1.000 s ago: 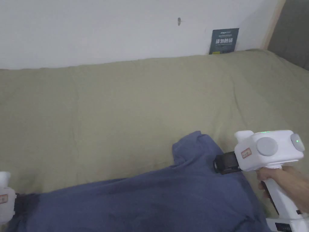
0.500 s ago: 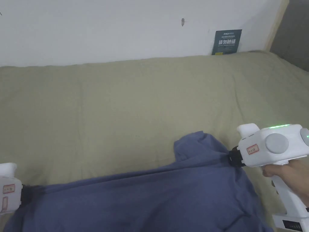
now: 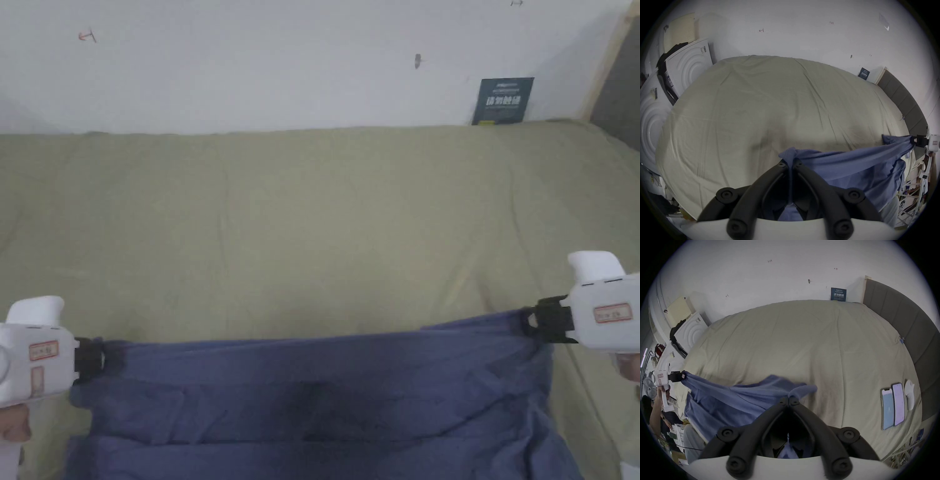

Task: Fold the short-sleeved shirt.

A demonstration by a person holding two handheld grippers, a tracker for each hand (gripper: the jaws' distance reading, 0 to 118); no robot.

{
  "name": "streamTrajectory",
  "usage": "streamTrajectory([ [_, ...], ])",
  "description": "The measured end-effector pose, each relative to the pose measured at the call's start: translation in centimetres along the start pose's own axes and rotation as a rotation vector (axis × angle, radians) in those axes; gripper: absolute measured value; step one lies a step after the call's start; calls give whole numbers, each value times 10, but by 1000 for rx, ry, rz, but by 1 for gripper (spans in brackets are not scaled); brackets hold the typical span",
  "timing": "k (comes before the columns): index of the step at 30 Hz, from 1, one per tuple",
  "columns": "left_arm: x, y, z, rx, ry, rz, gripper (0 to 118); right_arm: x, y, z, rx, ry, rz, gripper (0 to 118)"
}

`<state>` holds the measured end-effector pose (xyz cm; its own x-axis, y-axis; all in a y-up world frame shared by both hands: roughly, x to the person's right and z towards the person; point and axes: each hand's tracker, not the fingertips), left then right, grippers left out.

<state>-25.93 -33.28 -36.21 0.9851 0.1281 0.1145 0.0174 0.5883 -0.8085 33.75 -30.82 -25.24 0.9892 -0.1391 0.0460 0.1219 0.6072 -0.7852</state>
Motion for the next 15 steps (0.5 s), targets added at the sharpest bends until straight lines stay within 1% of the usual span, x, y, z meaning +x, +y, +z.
streamTrajectory([
  [3, -4, -24, 27, 18, -8, 0, 1, -6, -27, 27, 25, 19, -4, 1],
  [6, -7, -49, 49, 28, -25, 9, 1, -13, -57, 51, 49, 25, 22, 1],
  [11, -13, -91, 72, 20, -39, 11, 1, -15, -108, 74, 50, 41, -10, 1],
  [15, -20, -122, 77, -1, -47, 42, 1, -11, -146, 65, -19, 41, -43, 1],
])
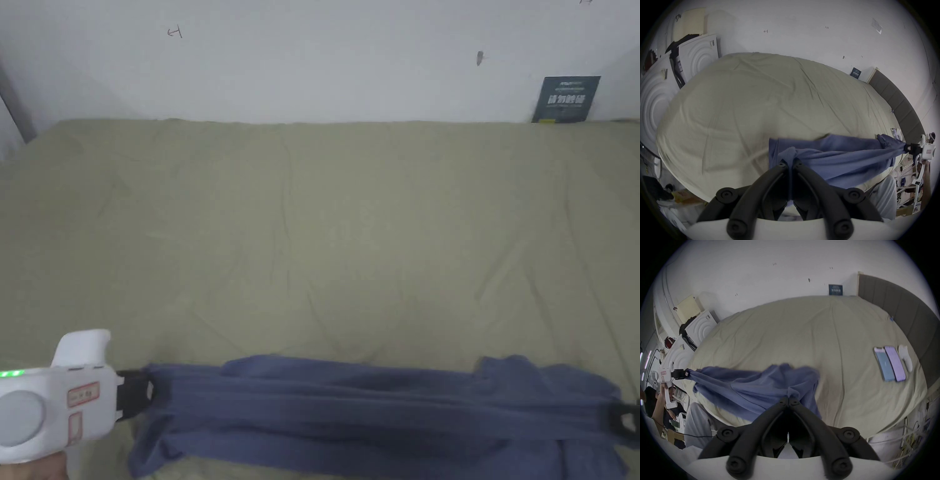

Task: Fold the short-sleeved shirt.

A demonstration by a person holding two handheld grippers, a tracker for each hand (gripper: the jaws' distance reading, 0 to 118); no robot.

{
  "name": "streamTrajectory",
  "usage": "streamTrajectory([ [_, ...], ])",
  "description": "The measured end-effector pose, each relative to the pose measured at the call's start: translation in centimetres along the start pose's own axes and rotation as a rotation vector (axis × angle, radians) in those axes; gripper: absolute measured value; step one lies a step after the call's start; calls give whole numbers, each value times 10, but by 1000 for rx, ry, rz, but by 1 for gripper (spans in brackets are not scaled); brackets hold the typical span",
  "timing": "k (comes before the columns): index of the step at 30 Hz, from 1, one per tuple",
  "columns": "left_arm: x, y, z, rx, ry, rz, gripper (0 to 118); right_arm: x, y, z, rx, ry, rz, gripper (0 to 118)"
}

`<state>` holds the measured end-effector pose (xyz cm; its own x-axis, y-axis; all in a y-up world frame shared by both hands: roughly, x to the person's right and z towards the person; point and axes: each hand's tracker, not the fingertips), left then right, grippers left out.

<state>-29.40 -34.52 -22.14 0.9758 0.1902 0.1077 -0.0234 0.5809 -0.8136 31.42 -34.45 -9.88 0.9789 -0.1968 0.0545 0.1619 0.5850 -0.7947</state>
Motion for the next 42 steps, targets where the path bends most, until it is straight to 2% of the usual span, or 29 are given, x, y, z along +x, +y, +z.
streamTrajectory([
  [6, -6, -22, -13, -72, 29, 12, 1, 8, -26, -22, -64, 2, -41, 1],
  [11, -6, -29, -28, -127, 51, 29, 1, 12, -24, -31, -107, -8, -39, 1],
  [13, -3, -31, -29, -134, 54, 17, 2, 11, -26, -32, -118, -30, -8, 1],
  [14, 0, -32, -28, -135, 62, 9, 5, 10, -26, -34, -131, -41, 2, 2],
  [15, 0, -32, -28, -132, 61, 10, 16, 12, -25, -37, -158, -38, -5, 9],
  [16, 2, -31, -26, -128, 65, 13, 43, 14, -26, -39, -165, -31, -26, 29],
  [17, 4, -29, -21, -122, 83, 20, 92, 13, -25, -38, -169, -41, -40, 74],
  [18, 5, -29, -17, -118, 136, 0, 109, 13, -23, -35, -181, -74, -50, 84],
  [19, 5, -28, -12, -118, 151, -11, 114, 13, -22, -32, -183, -82, -54, 95],
  [20, 6, -28, -4, -101, 152, -17, 114, 16, -24, -26, -162, -76, -61, 95],
  [21, 6, -27, 6, -51, 157, -32, 118, 17, -22, -19, -115, -37, -76, 115],
  [23, 2, -26, 21, 4, 150, -20, 118, 14, -17, -5, -59, -8, -111, 118],
  [25, 0, -23, 27, 14, 128, 12, 118, 2, -14, 12, -48, -10, -90, 118],
  [28, 0, -27, 33, -27, 99, -52, 118, -19, -12, 20, -33, -38, -17, 118],
  [29, 1, -27, 33, -83, 110, -76, 118, -25, -13, 23, -8, -39, -12, 114],
  [30, -1, -31, 31, -70, 135, -66, 118, -31, -15, 27, 44, -54, -19, 105],
  [31, -4, -35, 34, -30, 117, -55, 116, -36, -15, 29, 65, -64, -28, 82],
  [32, -9, -36, 38, 19, 69, -28, 101, -43, -14, 31, 73, -80, -37, 35],
  [33, -13, -36, 40, 1, 35, -1, 61, -48, -15, 30, 95, -116, -41, 1],
  [34, -17, -36, 36, -1, 37, 48, 5, -54, -16, 29, 115, -127, -38, 0],
  [35, -23, -38, 35, 12, 35, 96, 1, -56, -16, 28, 100, -116, -32, 0],
  [36, -28, -37, 35, 29, 21, 74, 1, -56, -14, 25, 82, -98, -27, 0],
  [42, -49, -39, 22, 2, -21, 100, 1, -63, -6, 12, 30, -88, -106, 0],
])
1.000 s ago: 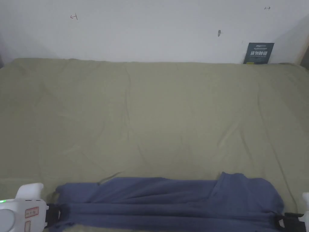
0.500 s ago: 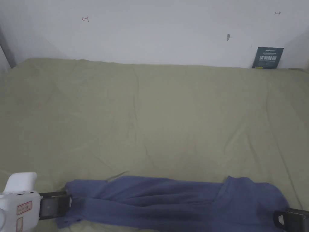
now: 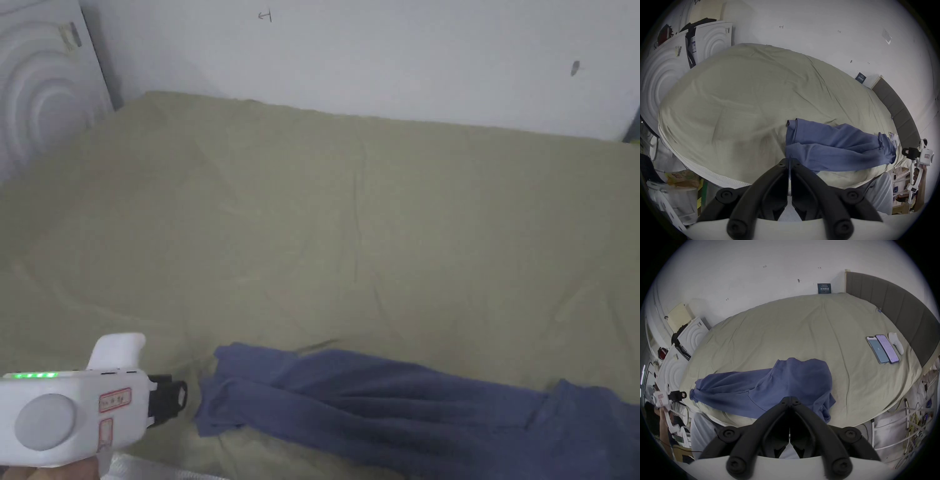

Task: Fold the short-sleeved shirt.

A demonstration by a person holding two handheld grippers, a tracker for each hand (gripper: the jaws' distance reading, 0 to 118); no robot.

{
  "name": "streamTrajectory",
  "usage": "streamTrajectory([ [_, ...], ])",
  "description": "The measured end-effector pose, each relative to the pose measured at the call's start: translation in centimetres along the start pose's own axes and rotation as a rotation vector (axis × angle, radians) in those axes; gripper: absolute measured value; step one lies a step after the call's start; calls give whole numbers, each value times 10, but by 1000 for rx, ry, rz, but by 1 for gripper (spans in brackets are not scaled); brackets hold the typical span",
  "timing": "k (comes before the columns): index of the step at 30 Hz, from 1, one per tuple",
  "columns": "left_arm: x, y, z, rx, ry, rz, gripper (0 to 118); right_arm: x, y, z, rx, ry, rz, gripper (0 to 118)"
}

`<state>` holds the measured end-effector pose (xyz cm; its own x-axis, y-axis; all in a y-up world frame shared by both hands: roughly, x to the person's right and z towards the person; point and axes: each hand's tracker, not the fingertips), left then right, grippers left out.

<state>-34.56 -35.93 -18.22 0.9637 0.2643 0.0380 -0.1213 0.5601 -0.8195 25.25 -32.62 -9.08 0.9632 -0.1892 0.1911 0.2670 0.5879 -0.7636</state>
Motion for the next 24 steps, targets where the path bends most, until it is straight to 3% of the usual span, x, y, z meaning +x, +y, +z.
streamTrajectory([
  [2, -5, 4, -3, -5, -6, 1, 1, -9, 1, -2, -13, -73, 40, 0],
  [7, -13, 13, -13, -16, -13, 1, 1, -22, -2, 1, 157, -132, 152, 0],
  [10, -18, 17, -22, -43, -57, 4, 1, -22, 1, 9, 214, -107, 92, 0],
  [15, -32, 25, -34, -72, -177, 16, 6, -23, 3, 20, 202, -102, 79, 0],
  [16, -37, 28, -37, -91, -233, 26, 21, -23, 2, 21, 199, -97, 75, 0],
  [17, -41, 31, -40, -113, -269, 51, 72, -24, 1, 22, 200, -91, 66, 0],
  [18, -44, 34, -47, -136, -287, 77, 104, -31, 3, 24, 184, -87, 68, 0],
  [19, -47, 34, -52, -166, -308, 48, 111, -34, 3, 25, 173, -86, 68, 0],
  [24, -73, 44, -88, -243, -417, 161, 111, -51, -3, 30, 178, -65, 71, 0],
])
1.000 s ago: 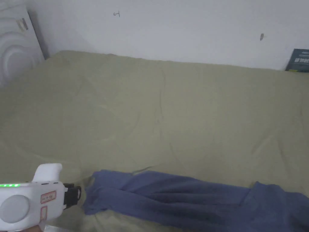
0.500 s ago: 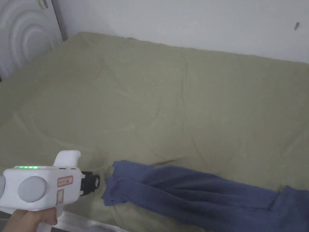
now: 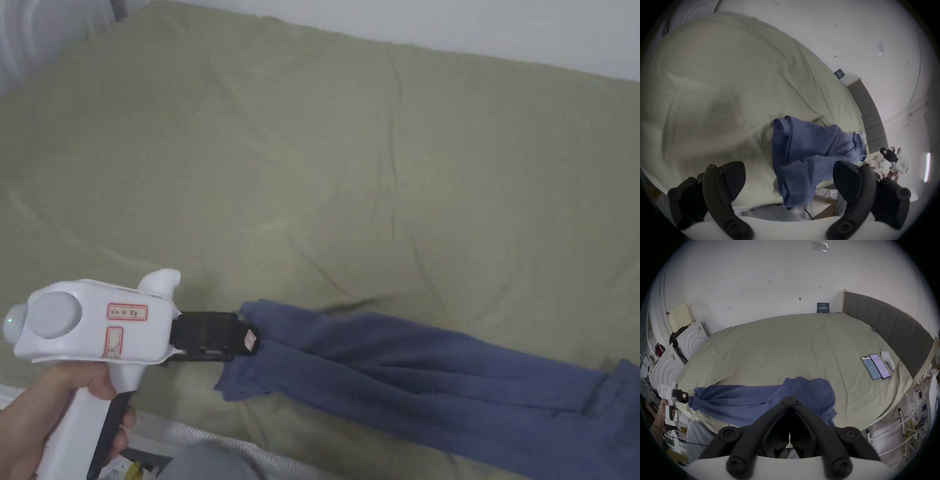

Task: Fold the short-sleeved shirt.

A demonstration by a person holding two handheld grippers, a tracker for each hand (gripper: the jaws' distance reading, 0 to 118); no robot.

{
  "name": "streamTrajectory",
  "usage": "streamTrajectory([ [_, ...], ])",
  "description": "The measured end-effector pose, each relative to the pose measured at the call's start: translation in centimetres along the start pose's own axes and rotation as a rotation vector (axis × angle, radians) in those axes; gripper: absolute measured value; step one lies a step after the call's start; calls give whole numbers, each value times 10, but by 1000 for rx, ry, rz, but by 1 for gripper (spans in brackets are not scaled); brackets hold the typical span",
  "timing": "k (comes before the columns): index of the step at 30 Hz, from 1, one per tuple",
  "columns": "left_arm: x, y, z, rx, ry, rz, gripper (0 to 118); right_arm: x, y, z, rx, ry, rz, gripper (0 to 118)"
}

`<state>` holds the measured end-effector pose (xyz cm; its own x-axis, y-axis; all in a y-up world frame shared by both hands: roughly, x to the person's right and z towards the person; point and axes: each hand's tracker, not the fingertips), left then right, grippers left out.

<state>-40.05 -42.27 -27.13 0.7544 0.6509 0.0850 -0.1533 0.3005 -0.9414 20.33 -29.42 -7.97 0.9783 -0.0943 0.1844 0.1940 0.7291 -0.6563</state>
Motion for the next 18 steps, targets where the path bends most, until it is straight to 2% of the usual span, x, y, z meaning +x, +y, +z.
streamTrajectory([
  [5, -3, 11, -12, -41, -149, 16, 113, -6, 2, 0, -5, 11, 19, 0],
  [7, -6, 15, -21, -77, -263, 89, 113, -7, 4, 0, -2, 18, 15, 0],
  [14, -2, 20, -55, -108, -268, 58, 113, -10, 7, 3, 5, 47, 3, 0],
  [15, -3, 20, -53, -97, -263, 60, 102, -10, 7, 3, 8, 43, 1, 0],
  [17, 4, 10, -58, -33, -149, 60, 5, -8, 6, 4, 9, 53, 2, 0],
  [18, 2, 7, -65, -103, -187, 68, 5, -9, 7, 6, 12, 57, 0, 0],
])
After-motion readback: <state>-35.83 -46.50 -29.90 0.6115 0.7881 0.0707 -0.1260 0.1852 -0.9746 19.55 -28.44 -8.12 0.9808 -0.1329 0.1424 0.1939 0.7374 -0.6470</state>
